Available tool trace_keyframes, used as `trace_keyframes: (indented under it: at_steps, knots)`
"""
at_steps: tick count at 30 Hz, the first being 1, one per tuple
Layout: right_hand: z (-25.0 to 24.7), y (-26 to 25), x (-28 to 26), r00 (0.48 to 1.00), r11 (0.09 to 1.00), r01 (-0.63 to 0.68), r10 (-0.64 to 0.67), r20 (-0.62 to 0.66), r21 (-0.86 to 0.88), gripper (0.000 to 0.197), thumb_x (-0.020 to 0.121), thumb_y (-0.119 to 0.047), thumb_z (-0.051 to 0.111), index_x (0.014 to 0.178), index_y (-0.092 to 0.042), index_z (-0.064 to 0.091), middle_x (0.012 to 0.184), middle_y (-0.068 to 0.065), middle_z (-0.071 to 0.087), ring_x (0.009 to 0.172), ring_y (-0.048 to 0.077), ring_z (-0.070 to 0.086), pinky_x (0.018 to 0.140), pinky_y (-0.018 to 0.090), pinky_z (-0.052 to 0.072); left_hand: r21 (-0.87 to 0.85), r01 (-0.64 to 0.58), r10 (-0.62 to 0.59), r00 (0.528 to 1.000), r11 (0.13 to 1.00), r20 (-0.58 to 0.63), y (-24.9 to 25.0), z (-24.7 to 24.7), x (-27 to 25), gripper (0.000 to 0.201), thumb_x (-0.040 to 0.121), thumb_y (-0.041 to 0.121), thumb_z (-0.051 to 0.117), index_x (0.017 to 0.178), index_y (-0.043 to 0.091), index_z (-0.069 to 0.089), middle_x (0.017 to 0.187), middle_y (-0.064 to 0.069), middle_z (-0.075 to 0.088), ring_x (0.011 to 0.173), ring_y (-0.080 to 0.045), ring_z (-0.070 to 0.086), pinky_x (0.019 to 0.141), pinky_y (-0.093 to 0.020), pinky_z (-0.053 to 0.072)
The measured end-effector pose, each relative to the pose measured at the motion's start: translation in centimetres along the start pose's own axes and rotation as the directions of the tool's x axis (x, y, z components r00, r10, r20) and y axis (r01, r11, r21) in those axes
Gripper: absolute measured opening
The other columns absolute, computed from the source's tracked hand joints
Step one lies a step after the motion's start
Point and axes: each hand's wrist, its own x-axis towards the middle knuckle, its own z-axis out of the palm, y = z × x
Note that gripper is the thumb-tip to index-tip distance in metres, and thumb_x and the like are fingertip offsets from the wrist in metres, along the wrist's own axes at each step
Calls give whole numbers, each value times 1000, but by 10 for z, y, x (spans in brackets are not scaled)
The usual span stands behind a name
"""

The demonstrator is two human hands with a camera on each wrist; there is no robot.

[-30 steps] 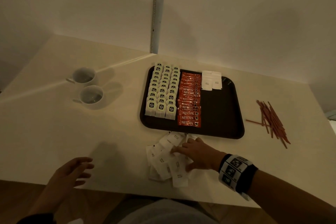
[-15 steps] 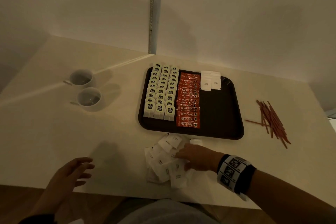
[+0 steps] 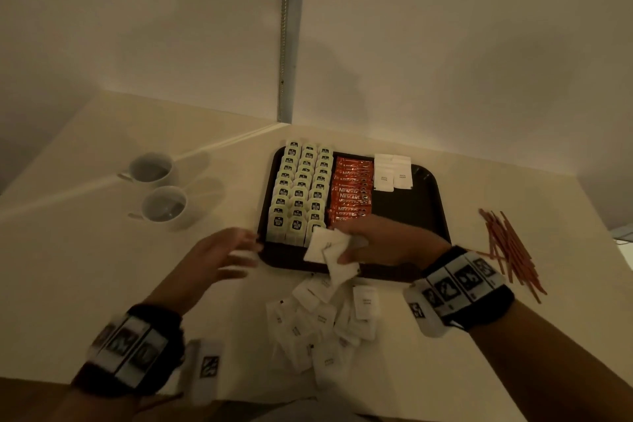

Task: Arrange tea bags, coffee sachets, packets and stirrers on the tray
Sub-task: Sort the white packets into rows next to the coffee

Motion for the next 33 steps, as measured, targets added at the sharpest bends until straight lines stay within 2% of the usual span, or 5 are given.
trace_keyframes:
  at_steps: [7,10,18,26,33]
  knots:
    - [-48,-34,25,982,988,103,-119,-145,-112,41,90,-16,58,131,-15,48,116,-2,55,100,8,49,80,11,39,-247,103,-15,941,964,337,78,69,62,47,80,49,55,116,19,60,109,-7,69,100,-24,66,89,-46,52]
    - [-58,-28,33,952,987,162,-159,-263,-13,42,89,-17,61,129,-17,46,116,-6,55,103,10,52,85,23,46,-399,191,-41,934,897,355,87,81,79,51,84,52,54,119,16,62,113,-10,68,105,-30,64,99,-54,45]
    - [-54,0,46,697,981,185,-91,-712,56,47,77,-25,74,120,-25,55,113,-6,48,111,16,46,96,35,43,-546,195,-83,971,814,223,88,101,99,43,91,50,48,115,18,62,101,-8,71,86,-19,69,74,-35,58]
    - [-40,20,45,632,955,231,-3,-775,185,32,81,-18,71,112,-24,62,107,-3,50,94,5,51,73,5,43,-588,223,-119,970,777,211,91,105,109,33,96,40,44,106,14,62,87,-8,71,73,-19,68,62,-30,56]
    - [-40,24,44,561,928,299,18,-827,223,24,84,-14,67,103,-25,56,95,0,54,83,4,56,69,9,50,-494,68,-41,997,867,65,92,108,113,15,96,20,51,107,15,59,91,-10,67,77,-22,66,47,-26,53]
